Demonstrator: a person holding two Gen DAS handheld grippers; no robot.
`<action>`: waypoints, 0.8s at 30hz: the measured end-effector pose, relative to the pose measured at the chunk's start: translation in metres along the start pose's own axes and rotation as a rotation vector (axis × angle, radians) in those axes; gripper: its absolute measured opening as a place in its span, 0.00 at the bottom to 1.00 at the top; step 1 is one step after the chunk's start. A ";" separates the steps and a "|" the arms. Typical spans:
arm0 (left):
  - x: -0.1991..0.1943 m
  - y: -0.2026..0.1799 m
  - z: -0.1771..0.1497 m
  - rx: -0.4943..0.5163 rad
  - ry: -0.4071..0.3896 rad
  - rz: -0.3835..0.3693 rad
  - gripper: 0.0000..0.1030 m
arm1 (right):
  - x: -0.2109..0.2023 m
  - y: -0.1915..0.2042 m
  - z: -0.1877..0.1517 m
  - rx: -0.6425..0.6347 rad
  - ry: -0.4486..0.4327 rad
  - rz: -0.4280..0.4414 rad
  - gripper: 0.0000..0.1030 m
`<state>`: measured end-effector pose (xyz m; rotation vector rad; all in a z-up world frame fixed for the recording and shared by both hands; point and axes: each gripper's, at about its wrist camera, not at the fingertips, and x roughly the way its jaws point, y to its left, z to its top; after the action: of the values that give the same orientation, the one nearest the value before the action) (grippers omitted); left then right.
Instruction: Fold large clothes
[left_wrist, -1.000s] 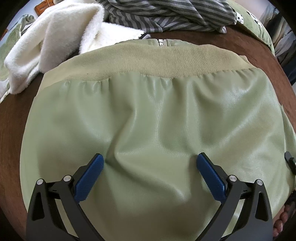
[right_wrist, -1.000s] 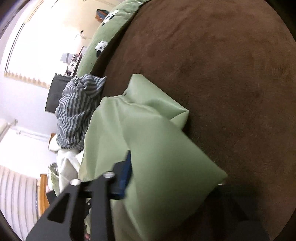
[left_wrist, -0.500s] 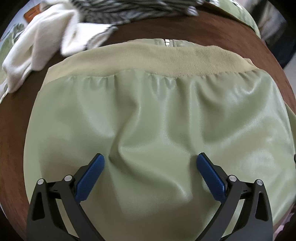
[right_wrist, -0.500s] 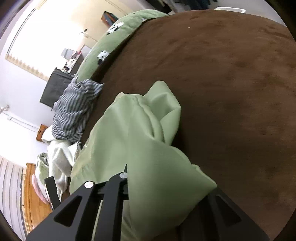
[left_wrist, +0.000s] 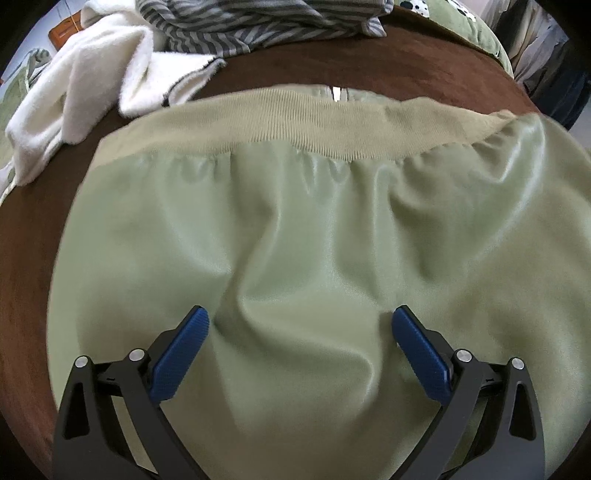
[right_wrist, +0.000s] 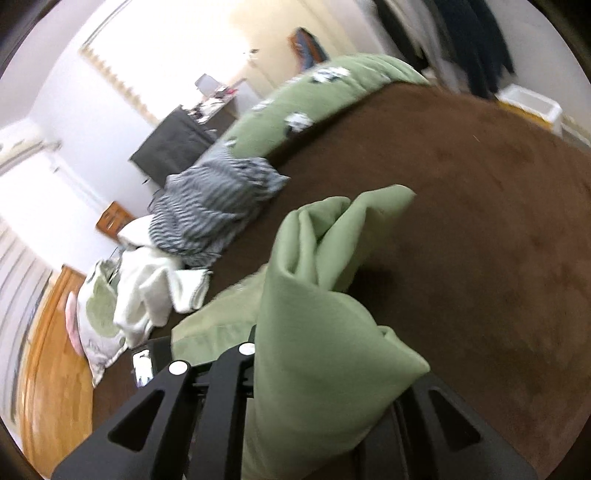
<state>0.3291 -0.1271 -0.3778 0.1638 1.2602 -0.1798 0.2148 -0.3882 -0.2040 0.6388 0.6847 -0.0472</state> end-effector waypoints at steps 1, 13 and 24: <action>-0.002 -0.003 0.004 0.004 -0.006 0.005 0.94 | -0.002 0.014 0.002 -0.034 -0.005 0.009 0.12; -0.056 0.121 -0.018 -0.119 -0.056 0.059 0.94 | 0.000 0.151 -0.007 -0.328 -0.013 0.083 0.12; -0.069 0.202 -0.068 -0.154 -0.034 0.140 0.94 | 0.081 0.259 -0.127 -0.641 0.223 0.124 0.14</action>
<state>0.2909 0.0873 -0.3270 0.1148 1.2183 0.0354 0.2681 -0.0937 -0.1898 0.0657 0.8197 0.3515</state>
